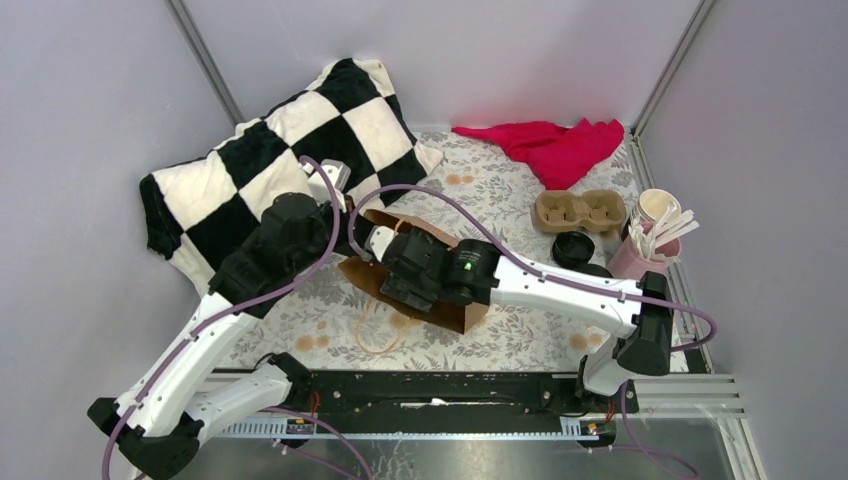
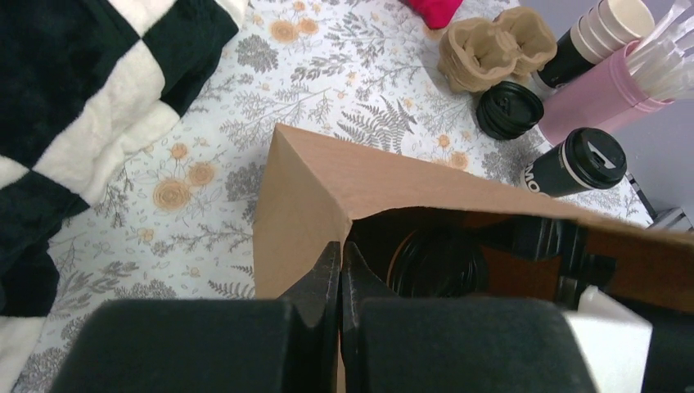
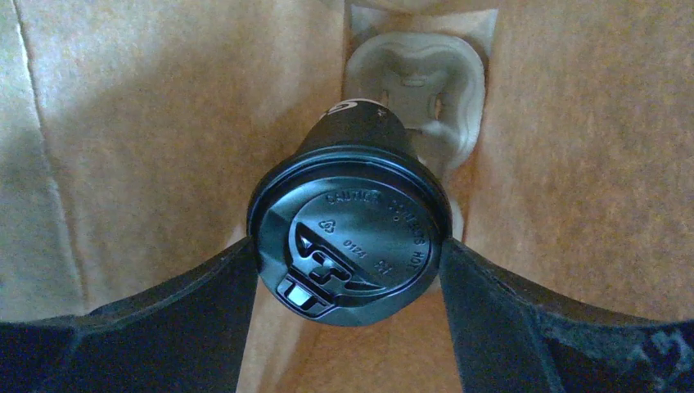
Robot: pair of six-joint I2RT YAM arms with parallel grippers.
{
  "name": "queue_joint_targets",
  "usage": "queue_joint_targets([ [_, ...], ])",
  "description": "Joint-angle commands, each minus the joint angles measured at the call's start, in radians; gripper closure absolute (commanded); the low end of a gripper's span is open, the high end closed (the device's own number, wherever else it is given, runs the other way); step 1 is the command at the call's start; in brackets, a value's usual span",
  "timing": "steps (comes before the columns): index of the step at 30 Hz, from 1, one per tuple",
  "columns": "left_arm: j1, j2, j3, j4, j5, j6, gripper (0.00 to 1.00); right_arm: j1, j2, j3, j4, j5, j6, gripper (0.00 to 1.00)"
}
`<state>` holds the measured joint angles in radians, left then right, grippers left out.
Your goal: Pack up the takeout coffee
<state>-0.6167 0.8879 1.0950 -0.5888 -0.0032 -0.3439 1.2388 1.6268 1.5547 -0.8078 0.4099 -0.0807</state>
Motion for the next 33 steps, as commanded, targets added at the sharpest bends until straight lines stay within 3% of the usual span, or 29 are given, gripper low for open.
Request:
queue_joint_targets([
  [1, -0.003, 0.017, 0.069, 0.127, -0.021, 0.032, 1.00, 0.022, -0.086, -0.076, 0.103, -0.018, -0.103, 0.40],
  [11, -0.003, 0.039, 0.119, 0.100, -0.033, 0.056, 1.00, 0.007, -0.174, -0.172, 0.134, -0.037, -0.077, 0.41],
  [15, -0.003, 0.047, 0.138, 0.086, -0.045, 0.074, 1.00, 0.007, -0.150, -0.096, 0.101, -0.036, -0.097, 0.41],
  [20, -0.003, 0.051, 0.164, 0.084, -0.071, 0.085, 1.00, 0.007, -0.088, -0.019, 0.049, 0.083, -0.117, 0.42],
  [33, -0.004, -0.014, 0.026, 0.182, -0.096, 0.102, 1.00, 0.007, -0.113, -0.187, 0.202, 0.227, -0.182, 0.41],
])
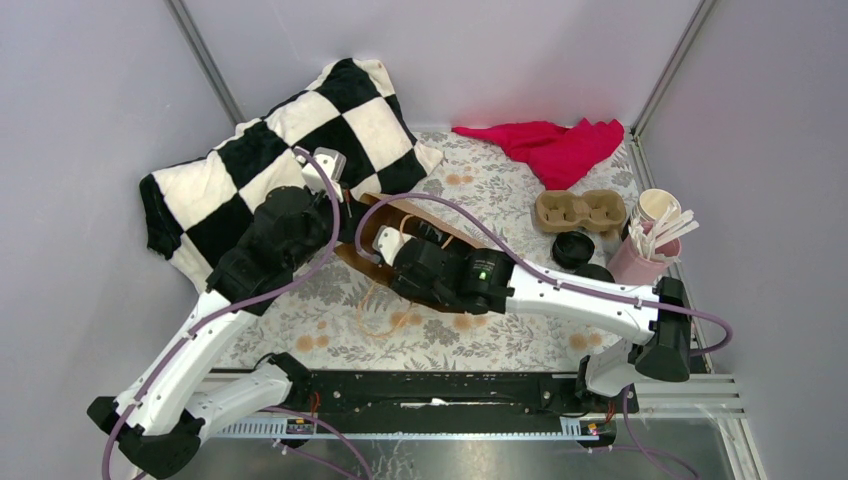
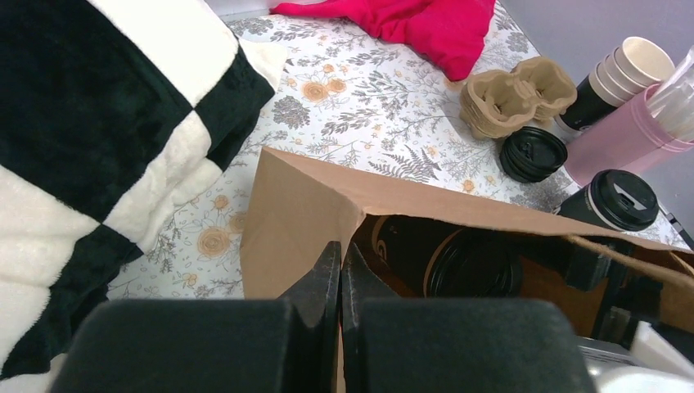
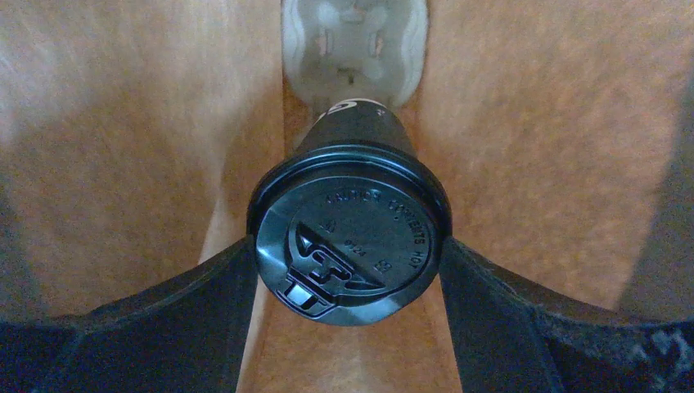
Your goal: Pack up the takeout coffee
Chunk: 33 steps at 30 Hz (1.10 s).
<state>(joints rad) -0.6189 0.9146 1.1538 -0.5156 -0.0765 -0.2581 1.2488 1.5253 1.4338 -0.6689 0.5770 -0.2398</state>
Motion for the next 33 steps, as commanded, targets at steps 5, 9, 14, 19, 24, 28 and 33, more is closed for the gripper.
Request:
queue_joint_targets([
  [5, -0.002, -0.048, -0.053, 0.120, -0.025, 0.023, 1.00, -0.005, 0.008, -0.094, 0.085, 0.048, -0.022, 0.41],
  [9, -0.001, -0.049, -0.054, 0.121, -0.025, 0.019, 1.00, -0.012, -0.002, -0.134, 0.118, 0.021, -0.036, 0.41],
  [14, -0.001, -0.038, -0.022, 0.101, -0.027, 0.002, 1.00, -0.027, 0.003, -0.144, 0.132, -0.008, -0.061, 0.41],
  [19, -0.002, -0.054, -0.057, 0.046, -0.021, -0.038, 1.00, -0.061, -0.027, -0.131, 0.114, -0.043, -0.023, 0.41],
  [24, -0.002, -0.103, -0.117, 0.034, -0.039, -0.058, 1.00, -0.074, -0.047, -0.143, 0.130, -0.100, -0.033, 0.42],
  [28, -0.001, -0.144, -0.159, 0.006, -0.047, -0.069, 1.00, -0.080, -0.043, -0.149, 0.142, -0.099, -0.073, 0.42],
  [33, -0.002, -0.193, -0.226, -0.007, -0.037, -0.106, 1.00, -0.080, -0.001, -0.081, 0.112, -0.155, -0.098, 0.42],
])
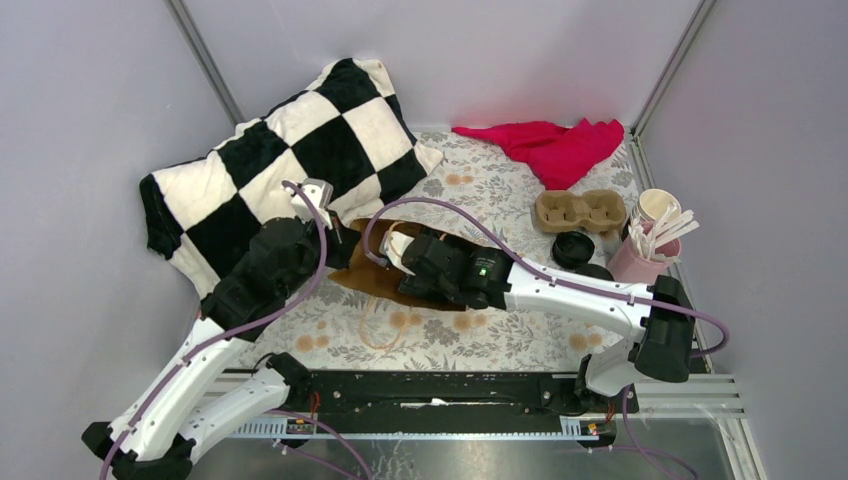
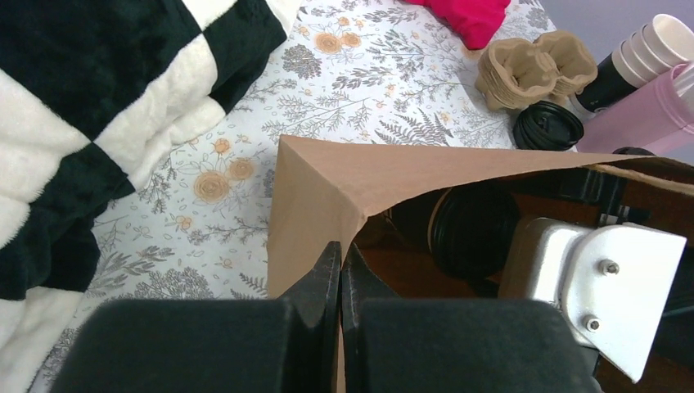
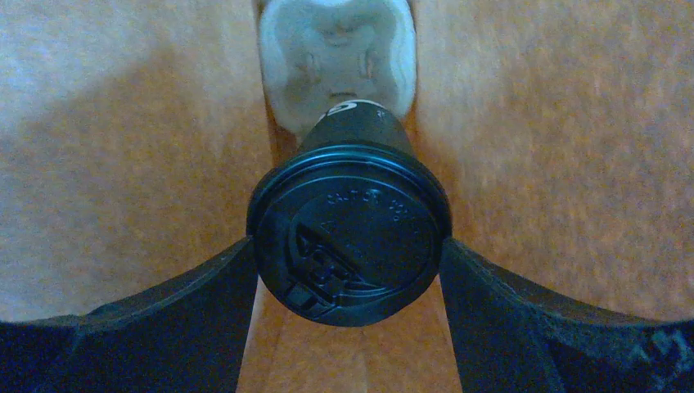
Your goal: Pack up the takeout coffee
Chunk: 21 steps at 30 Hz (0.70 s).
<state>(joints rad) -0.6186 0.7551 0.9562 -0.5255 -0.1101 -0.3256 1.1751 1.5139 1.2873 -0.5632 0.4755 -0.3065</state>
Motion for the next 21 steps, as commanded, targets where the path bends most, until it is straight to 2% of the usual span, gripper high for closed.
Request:
queue_joint_targets([
  [1, -0.001, -0.041, -0.035, -0.002, 0.001, -0.044, 1.00, -0.006, 0.020, 0.079, -0.003, -0.068, -0.029, 0.42],
  [5, -0.003, -0.080, -0.071, -0.011, 0.000, -0.061, 1.00, -0.007, 0.042, 0.101, -0.035, -0.133, -0.039, 0.42],
  [12, -0.003, -0.130, -0.115, -0.018, 0.031, -0.084, 1.00, -0.001, 0.097, 0.160, -0.115, -0.150, -0.024, 0.41],
  [17, -0.001, -0.148, -0.140, -0.018, 0.031, -0.102, 1.00, 0.028, 0.145, 0.182, -0.160, -0.082, 0.002, 0.41],
  [21, -0.001, -0.135, -0.146, -0.015, 0.002, -0.087, 1.00, 0.040, 0.141, 0.144, -0.128, 0.012, 0.008, 0.41],
])
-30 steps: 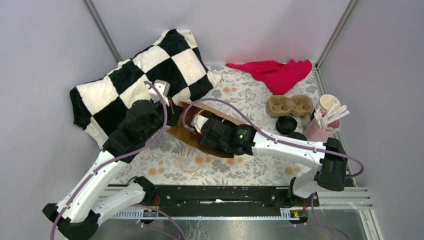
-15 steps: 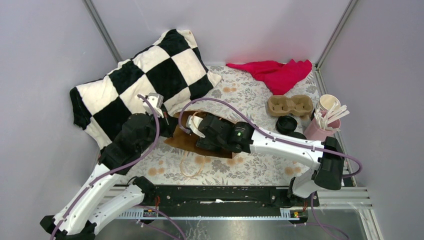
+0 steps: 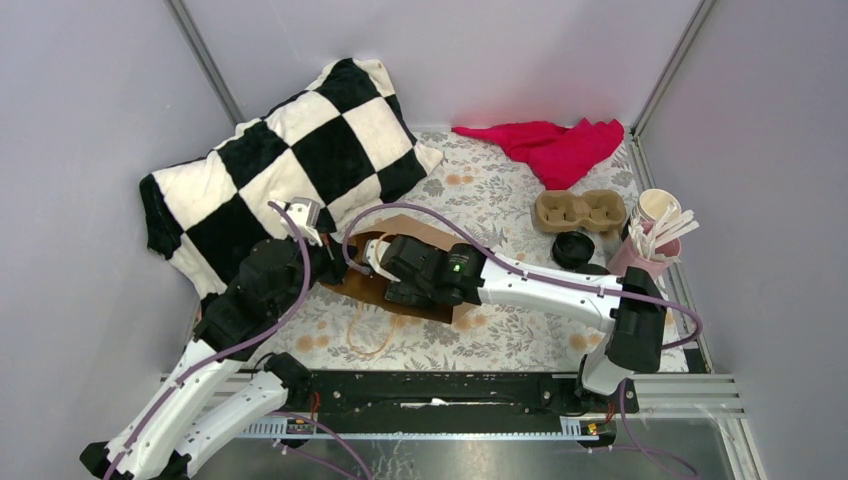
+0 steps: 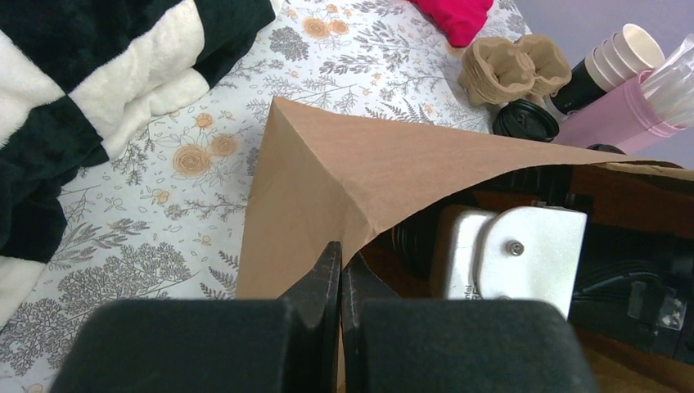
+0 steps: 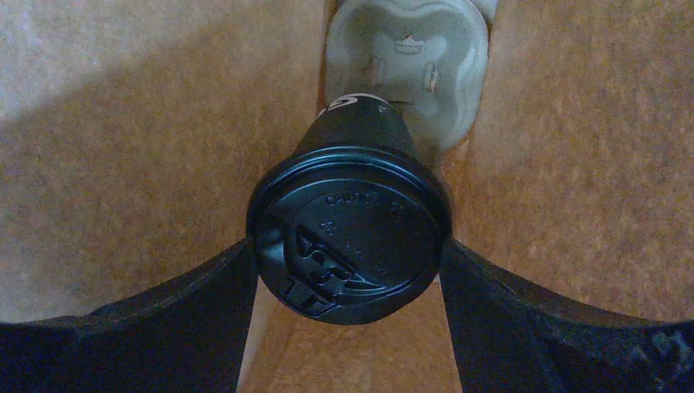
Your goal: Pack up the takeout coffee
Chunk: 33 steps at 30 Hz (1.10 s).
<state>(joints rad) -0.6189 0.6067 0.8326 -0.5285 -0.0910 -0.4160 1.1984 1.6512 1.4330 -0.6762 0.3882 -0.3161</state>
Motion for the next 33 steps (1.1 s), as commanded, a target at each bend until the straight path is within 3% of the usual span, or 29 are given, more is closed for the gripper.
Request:
queue_joint_targets([
  [1, -0.002, 0.018, -0.029, -0.011, -0.026, 0.006, 1.00, 0.021, 0.009, -0.003, -0.015, 0.122, 0.015, 0.41],
  [5, -0.001, 0.030, -0.040, 0.016, -0.050, 0.011, 1.00, 0.040, 0.037, 0.016, -0.039, 0.209, 0.032, 0.41],
  [14, -0.001, 0.054, -0.007, 0.028, -0.062, 0.049, 1.00, 0.046, 0.011, 0.143, -0.056, 0.208, 0.046, 0.41],
  [25, -0.002, 0.065, 0.024, 0.011, -0.065, 0.069, 1.00, 0.039, -0.054, -0.011, 0.003, 0.286, -0.015, 0.41],
  [33, -0.001, 0.093, 0.115, -0.056, -0.038, 0.111, 1.00, -0.013, -0.081, -0.052, 0.060, 0.258, -0.048, 0.41],
])
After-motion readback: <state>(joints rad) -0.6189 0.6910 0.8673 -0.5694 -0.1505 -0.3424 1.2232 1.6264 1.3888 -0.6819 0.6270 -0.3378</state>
